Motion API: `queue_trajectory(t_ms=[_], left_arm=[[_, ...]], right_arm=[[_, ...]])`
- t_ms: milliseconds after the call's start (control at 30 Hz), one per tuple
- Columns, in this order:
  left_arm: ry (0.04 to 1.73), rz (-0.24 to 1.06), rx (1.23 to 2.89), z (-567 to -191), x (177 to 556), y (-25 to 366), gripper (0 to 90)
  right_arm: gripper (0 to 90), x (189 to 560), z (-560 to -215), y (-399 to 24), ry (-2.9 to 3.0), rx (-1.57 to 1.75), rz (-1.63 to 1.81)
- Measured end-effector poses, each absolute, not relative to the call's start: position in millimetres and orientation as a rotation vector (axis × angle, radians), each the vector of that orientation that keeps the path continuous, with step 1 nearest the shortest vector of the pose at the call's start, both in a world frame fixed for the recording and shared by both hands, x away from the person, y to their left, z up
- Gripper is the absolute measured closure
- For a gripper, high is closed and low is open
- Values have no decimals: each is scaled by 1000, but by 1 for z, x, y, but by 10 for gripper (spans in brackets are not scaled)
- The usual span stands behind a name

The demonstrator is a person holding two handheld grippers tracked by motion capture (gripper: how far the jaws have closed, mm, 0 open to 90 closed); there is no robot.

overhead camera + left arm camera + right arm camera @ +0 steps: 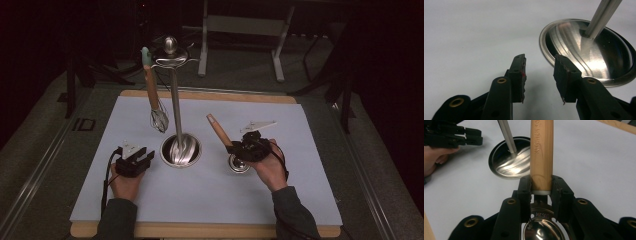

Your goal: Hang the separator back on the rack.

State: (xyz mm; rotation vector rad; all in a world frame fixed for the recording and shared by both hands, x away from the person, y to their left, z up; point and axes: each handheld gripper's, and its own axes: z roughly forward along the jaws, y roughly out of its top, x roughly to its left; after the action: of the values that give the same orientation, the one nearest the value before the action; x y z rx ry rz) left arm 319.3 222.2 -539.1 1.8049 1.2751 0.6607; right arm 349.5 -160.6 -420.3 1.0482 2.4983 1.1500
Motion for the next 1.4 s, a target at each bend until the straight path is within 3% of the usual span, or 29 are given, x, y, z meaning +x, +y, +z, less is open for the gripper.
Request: queue_trajectory(t_ms=[1400], left_arm=[[1273, 663, 1809, -539, 319, 221, 617]], right_arm=[[714, 330, -390, -148, 2428, 921, 1300]])
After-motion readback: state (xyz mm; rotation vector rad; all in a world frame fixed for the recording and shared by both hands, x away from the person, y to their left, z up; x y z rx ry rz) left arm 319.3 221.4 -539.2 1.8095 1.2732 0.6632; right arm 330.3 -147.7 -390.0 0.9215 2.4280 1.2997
